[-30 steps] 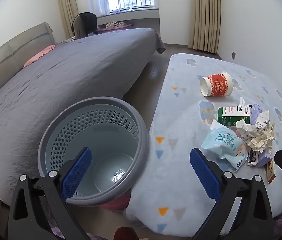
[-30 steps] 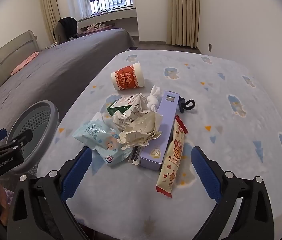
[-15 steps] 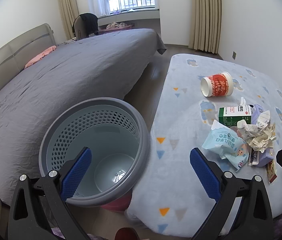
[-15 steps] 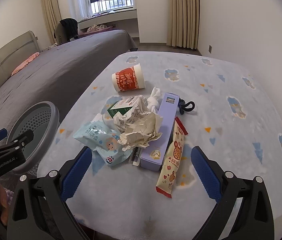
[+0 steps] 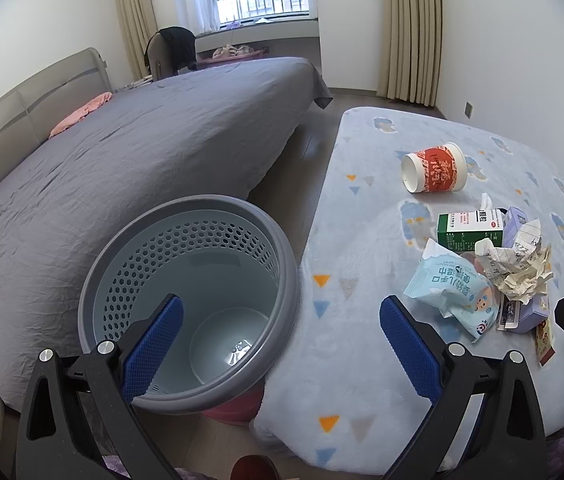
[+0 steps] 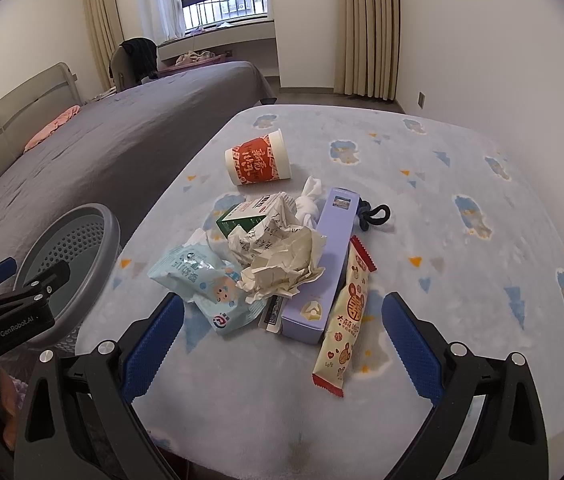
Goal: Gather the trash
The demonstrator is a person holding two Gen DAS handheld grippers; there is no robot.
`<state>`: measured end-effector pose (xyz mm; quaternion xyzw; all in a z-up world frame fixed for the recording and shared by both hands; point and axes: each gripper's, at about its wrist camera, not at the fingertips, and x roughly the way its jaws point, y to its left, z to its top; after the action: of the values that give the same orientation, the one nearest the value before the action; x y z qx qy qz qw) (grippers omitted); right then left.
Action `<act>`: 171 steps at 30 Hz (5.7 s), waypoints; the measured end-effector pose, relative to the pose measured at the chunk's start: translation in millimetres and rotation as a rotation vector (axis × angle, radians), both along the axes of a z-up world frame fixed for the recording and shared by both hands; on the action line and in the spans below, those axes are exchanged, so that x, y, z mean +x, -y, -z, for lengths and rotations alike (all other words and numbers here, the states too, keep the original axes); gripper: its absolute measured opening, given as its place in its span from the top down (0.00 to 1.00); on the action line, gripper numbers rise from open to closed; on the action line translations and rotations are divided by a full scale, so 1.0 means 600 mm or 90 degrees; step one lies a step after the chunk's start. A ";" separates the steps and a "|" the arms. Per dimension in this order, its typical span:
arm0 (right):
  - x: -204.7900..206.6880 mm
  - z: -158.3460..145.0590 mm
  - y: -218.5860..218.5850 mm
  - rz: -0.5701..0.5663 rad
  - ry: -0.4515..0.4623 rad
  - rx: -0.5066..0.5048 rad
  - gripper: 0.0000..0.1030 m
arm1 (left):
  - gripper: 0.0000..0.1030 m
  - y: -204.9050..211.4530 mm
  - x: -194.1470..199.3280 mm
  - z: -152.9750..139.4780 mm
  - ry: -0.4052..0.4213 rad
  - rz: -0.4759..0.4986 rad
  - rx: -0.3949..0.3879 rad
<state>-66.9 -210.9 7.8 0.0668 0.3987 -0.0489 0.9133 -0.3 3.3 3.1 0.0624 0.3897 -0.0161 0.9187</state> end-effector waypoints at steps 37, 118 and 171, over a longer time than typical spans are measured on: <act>-0.001 -0.001 0.001 -0.001 0.004 0.003 0.08 | 0.06 -0.002 0.000 0.000 0.003 -0.002 0.002; 0.076 0.140 0.116 0.076 -0.170 -0.009 0.08 | 0.06 0.043 -0.010 0.018 -0.005 0.054 -0.012; 0.039 0.104 0.148 0.074 -0.101 0.013 0.62 | 0.06 0.178 -0.022 0.017 -0.008 0.160 -0.037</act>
<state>-43.7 -299.9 -54.4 0.0948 0.4654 -0.1033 0.8739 -13.6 -103.8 -7.0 0.0843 0.3841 -0.1425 0.9083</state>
